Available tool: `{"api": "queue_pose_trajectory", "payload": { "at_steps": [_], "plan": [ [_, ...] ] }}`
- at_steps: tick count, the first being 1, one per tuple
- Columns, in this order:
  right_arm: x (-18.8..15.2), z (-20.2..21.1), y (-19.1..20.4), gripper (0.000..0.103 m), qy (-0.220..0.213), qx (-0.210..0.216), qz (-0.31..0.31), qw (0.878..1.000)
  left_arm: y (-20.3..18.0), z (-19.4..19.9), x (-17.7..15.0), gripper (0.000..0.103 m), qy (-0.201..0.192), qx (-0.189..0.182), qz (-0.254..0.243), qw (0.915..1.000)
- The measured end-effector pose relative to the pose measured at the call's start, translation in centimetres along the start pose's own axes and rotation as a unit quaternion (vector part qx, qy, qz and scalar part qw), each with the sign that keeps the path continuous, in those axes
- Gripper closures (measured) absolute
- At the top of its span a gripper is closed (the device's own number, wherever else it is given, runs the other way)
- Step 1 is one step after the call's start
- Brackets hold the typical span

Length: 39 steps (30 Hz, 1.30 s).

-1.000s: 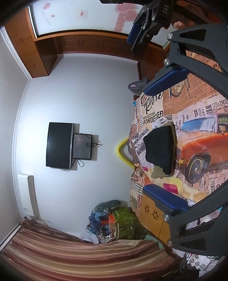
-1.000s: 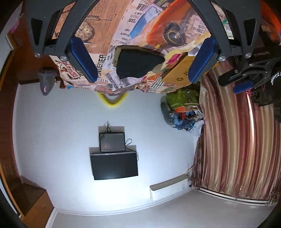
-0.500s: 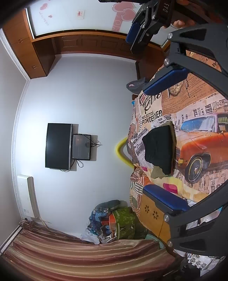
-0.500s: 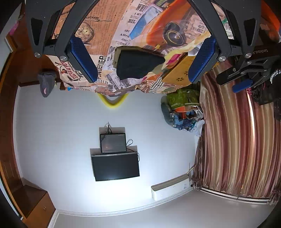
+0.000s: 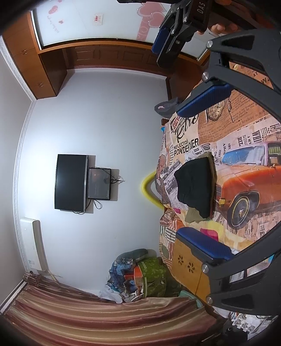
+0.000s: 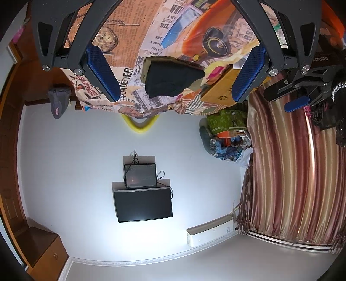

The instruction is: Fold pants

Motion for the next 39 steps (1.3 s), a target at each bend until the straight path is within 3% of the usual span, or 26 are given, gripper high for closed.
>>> {"api": "queue_pose_trajectory", "payload": {
  "at_steps": [39],
  "plan": [
    [0.31, 0.36, -0.57, 0.000, 0.001, -0.009, -0.003, 1.000, -0.20, -0.51, -0.06, 0.000, 0.008, -0.018, 0.001, 0.9998]
  ]
}}
Point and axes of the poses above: each gripper's, at about its wrist camera, not at the fingertips, and z roughly against the way its jaws point, y to its left, x to its top, the point moved 7 cm from there along -z, roughly the way its jaws point, and after that the axes turned 5 degrees about -z, right-handed, at the moved point
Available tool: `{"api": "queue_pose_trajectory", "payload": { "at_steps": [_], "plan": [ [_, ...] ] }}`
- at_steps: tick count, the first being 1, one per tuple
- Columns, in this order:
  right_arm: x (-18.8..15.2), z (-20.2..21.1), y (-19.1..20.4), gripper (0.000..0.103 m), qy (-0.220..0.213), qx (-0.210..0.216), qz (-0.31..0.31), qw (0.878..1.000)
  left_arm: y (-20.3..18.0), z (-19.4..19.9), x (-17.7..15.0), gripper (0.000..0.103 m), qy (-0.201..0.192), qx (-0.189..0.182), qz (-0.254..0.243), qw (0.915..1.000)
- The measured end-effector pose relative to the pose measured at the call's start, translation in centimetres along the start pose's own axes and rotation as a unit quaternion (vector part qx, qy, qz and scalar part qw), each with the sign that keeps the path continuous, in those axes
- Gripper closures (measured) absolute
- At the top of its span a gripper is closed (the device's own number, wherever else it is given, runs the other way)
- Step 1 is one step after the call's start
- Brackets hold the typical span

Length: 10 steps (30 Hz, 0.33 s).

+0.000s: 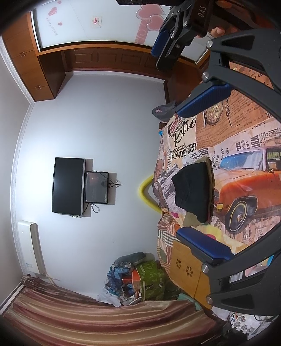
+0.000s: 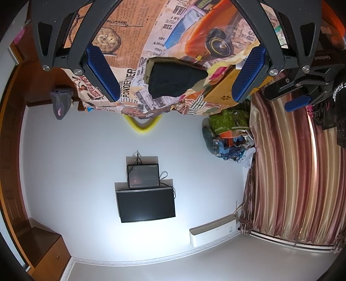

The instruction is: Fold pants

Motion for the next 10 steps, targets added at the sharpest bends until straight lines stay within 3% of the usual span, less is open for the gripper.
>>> {"api": "queue_pose_trajectory", "payload": {
  "at_steps": [10],
  "plan": [
    [-0.14, -0.09, 0.29, 0.000, 0.003, -0.001, 0.002, 1.000, -0.07, 0.34, -0.24, 0.000, -0.001, -0.005, -0.002, 1.0000]
  ]
}}
Point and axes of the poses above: each gripper's, at about its wrist camera, not at the fingertips, and z roughly against the way its jaws point, y to its left, x to its top, the point moved 7 cm from there along -z, roughly the way its jaws point, and after that the axes turned 5 degrees about -z, right-handed, at the moved point
